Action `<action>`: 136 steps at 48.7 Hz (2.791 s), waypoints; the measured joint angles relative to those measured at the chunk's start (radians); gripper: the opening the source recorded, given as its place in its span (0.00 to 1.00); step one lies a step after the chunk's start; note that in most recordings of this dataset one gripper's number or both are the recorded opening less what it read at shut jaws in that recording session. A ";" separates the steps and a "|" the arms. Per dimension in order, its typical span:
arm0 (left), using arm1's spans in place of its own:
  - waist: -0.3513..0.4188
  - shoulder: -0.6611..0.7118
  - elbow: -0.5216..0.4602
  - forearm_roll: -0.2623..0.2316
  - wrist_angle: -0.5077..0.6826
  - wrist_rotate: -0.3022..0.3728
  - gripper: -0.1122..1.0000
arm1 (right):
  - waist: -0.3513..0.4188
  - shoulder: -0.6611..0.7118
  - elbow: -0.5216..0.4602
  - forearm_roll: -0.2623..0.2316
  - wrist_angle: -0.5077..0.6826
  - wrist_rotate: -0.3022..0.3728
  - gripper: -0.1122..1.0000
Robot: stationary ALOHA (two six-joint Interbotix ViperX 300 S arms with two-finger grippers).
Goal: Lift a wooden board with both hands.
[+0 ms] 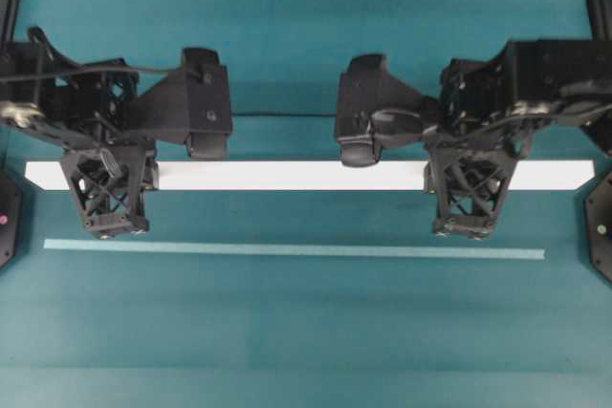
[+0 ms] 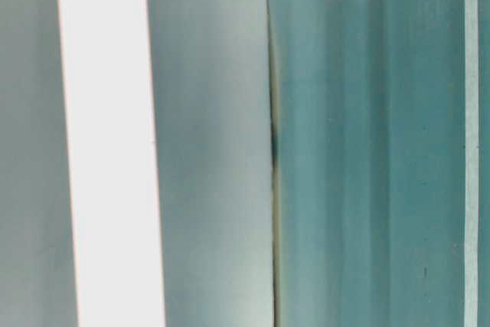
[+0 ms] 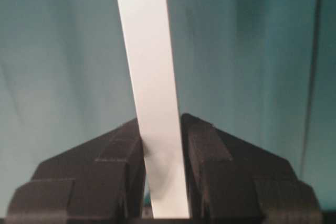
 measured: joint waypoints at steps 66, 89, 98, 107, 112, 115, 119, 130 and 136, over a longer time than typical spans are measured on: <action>-0.020 0.201 0.334 0.000 -0.495 -0.025 0.26 | 0.055 0.209 0.339 0.003 -0.543 -0.017 0.30; -0.051 0.235 0.350 0.000 -0.552 -0.094 0.26 | 0.055 0.250 0.350 0.003 -0.589 -0.020 0.30; -0.054 0.256 0.353 0.002 -0.577 -0.097 0.26 | 0.057 0.256 0.351 0.005 -0.594 -0.021 0.30; -0.055 0.265 0.362 0.000 -0.607 -0.097 0.26 | 0.058 0.267 0.357 0.005 -0.604 -0.021 0.30; -0.055 0.267 0.368 0.000 -0.617 -0.097 0.26 | 0.060 0.270 0.362 0.005 -0.617 -0.021 0.30; -0.055 0.267 0.370 0.000 -0.620 -0.098 0.26 | 0.060 0.270 0.365 0.005 -0.621 -0.021 0.30; -0.055 0.267 0.373 0.002 -0.623 -0.097 0.26 | 0.060 0.270 0.365 0.005 -0.624 -0.021 0.30; -0.057 0.264 0.380 0.002 -0.638 -0.094 0.26 | 0.060 0.270 0.367 0.008 -0.629 -0.021 0.30; -0.055 0.262 0.382 0.002 -0.652 -0.084 0.26 | 0.060 0.270 0.370 0.009 -0.646 -0.021 0.30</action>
